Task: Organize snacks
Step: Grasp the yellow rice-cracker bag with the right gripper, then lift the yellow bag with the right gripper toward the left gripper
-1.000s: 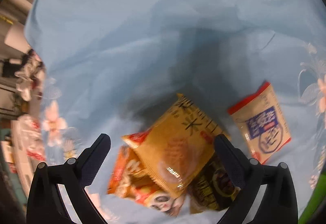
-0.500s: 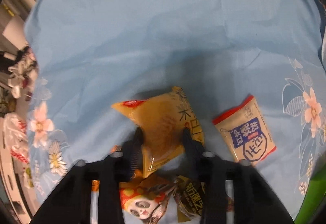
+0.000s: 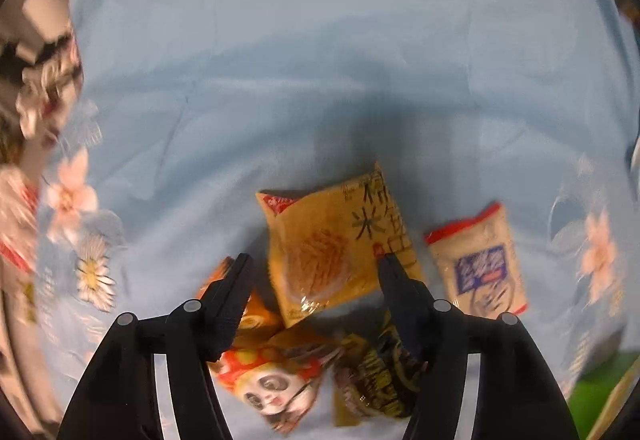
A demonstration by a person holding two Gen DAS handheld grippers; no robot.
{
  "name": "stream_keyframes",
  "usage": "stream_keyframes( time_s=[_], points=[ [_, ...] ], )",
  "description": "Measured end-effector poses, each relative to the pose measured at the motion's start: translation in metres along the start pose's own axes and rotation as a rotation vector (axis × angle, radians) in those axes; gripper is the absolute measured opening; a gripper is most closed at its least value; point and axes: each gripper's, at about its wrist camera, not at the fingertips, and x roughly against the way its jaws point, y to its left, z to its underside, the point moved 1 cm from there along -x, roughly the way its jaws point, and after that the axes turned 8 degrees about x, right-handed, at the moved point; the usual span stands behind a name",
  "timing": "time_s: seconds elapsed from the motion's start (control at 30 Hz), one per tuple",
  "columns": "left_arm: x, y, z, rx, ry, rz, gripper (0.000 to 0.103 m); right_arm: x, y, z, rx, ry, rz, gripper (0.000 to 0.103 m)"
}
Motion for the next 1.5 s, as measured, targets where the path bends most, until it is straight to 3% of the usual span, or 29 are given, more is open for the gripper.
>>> stream_keyframes(
  time_s=[0.07, 0.13, 0.23, 0.37, 0.47, 0.53, 0.63, 0.8, 0.9, 1.03, 1.1, 1.27, 1.43, 1.5],
  points=[
    [0.000, 0.001, -0.001, -0.004, 0.000, 0.002, 0.103, -0.001, 0.000, -0.004, 0.033, -0.002, 0.062, 0.065],
    [0.000, 0.000, 0.000, -0.013, 0.000, 0.001, 0.103, -0.008, 0.001, -0.009, 0.045, 0.022, 0.102, 0.074],
    [0.000, 0.000, 0.000, -0.015, -0.001, -0.002, 0.103, -0.026, -0.005, -0.009, 0.029, 0.086, 0.051, 0.081],
    [0.001, -0.002, 0.003, -0.010, -0.003, -0.007, 0.103, -0.038, -0.011, -0.010, -0.007, 0.053, 0.044, 0.091],
    [0.001, -0.001, 0.003, -0.010, -0.005, -0.004, 0.103, -0.044, -0.014, -0.008, -0.019, 0.011, 0.030, 0.090],
    [0.002, -0.001, 0.004, -0.015, -0.005, -0.002, 0.103, -0.039, -0.021, -0.007, -0.057, -0.047, -0.002, 0.076],
    [0.002, -0.001, 0.005, -0.018, -0.004, 0.000, 0.103, -0.028, -0.032, -0.005, -0.073, -0.056, -0.020, 0.069],
    [0.002, -0.003, 0.005, -0.012, 0.000, -0.008, 0.103, 0.006, -0.039, 0.007, -0.058, -0.117, -0.038, 0.066],
    [0.003, -0.001, 0.004, -0.008, 0.007, 0.000, 0.103, 0.038, -0.048, 0.023, -0.055, -0.165, -0.095, 0.065],
    [0.006, 0.006, 0.003, 0.037, 0.010, 0.025, 0.103, 0.090, -0.055, 0.081, -0.001, -0.243, -0.126, 0.065],
    [0.007, 0.010, 0.002, 0.074, 0.007, 0.049, 0.103, 0.100, -0.054, 0.108, 0.003, -0.233, -0.124, 0.066],
    [0.017, 0.017, 0.004, 0.144, 0.029, 0.126, 0.103, 0.088, -0.056, 0.177, -0.028, -0.147, -0.155, 0.066],
    [0.031, 0.033, 0.003, 0.228, 0.084, 0.309, 0.103, 0.083, -0.058, 0.240, -0.023, -0.102, -0.178, 0.066],
    [0.033, 0.035, 0.003, 0.229, 0.090, 0.317, 0.103, 0.079, -0.059, 0.261, -0.052, -0.085, -0.201, 0.066]
  ],
)
